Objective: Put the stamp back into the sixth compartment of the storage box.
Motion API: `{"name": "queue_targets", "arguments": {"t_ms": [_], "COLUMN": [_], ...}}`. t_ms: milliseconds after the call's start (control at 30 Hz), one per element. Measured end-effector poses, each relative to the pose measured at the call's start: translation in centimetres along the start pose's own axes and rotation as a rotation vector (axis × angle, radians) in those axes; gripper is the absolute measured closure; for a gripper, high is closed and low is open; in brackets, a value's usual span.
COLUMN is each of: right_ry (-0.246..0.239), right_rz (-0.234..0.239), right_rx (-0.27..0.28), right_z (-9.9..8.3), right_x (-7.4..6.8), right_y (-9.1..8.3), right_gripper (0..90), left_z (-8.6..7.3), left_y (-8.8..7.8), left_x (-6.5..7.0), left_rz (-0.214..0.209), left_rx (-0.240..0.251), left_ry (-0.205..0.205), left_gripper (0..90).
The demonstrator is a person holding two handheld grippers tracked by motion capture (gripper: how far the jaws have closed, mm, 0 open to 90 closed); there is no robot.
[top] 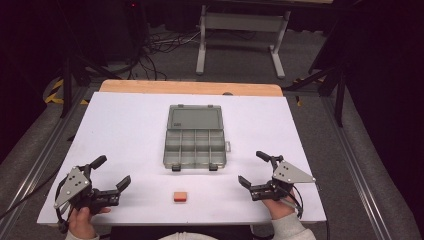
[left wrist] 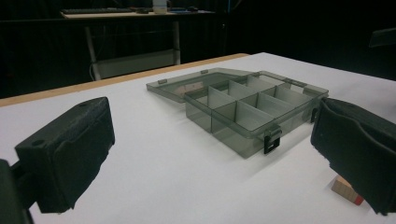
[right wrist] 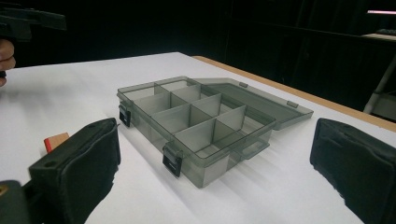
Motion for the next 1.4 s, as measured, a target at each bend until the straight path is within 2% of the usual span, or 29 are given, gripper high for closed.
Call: {"name": "queue_targets", "arguments": {"t_ms": [600,967,1400], "right_ry": [0.011,-0.001,-0.004], "right_rz": [0.021,0.096,0.154], "right_rx": [-0.005,-0.015,-0.019], "right_z": [0.3,1.8,2.9], "right_x": [-0.3,-1.7,-3.3], "right_y": [0.7,2.7,4.8], "right_gripper": [2.2,2.4,2.1], "left_z": [0.0,0.0,-0.1], "left_y": [0.0,0.1,0.2], "left_x": [0.0,0.1,0.1], "left_rz": [0.0,0.0,-0.003], "left_rx": [-0.005,-0.007,-0.012], "left_ry": [-0.001,0.005,0.003], "left_gripper": [0.6,0.6,0.6]}}
Point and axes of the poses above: each handheld gripper's, and its own axes: y roughly forward along the jaws, z roughly out of its top, x roughly to its right, the point moved 1 cm from there along y, roughly forward along the jaws, and after that the axes turned 14 degrees about -z, right-handed, at the moved point
